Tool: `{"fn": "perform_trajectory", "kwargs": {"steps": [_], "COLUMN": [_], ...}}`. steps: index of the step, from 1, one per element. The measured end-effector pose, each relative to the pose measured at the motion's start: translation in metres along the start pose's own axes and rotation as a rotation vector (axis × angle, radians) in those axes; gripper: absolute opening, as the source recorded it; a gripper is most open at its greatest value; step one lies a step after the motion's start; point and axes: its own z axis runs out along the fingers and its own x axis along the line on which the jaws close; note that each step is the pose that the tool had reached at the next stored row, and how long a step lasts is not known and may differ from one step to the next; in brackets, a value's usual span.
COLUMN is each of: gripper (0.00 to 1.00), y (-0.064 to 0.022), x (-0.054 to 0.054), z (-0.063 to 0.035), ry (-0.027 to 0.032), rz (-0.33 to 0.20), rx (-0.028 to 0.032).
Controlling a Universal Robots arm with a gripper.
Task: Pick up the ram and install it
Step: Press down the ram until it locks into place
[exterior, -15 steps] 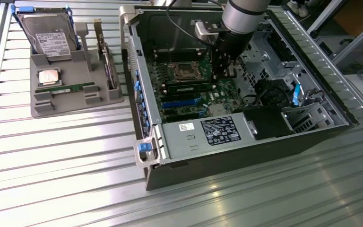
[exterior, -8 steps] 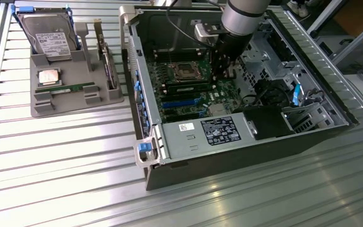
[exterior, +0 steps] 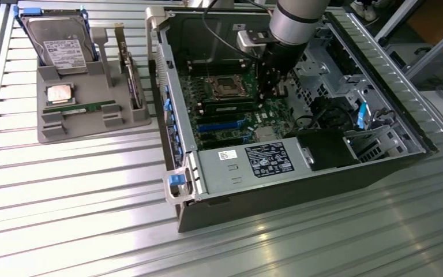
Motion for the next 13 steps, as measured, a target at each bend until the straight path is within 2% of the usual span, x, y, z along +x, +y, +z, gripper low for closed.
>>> {"fn": "perform_trajectory", "kwargs": {"steps": [2,3,4,5,9,11,13], "gripper": [0.1,0.1,0.1,0.1,0.1,0.1,0.1], "y": [-0.0003,-0.0001,0.0011,0.0054,0.0406,0.0513,0.0724], "x": [0.001,0.001,0.001,0.001,0.002,0.002,0.003], "z": [-0.0134,-0.0148,-0.0151,-0.0153,-0.0163,-0.0166,-0.017], "ry": [0.002,0.0017,0.0005,-0.0046,-0.0149,-0.0173,-0.0214], "rz": [0.0,0.0,0.0,-0.001,0.0,0.0,0.0], "rx": [-0.0006,-0.0004,-0.0003,-0.0002,0.0005,0.0007,0.0011]}}
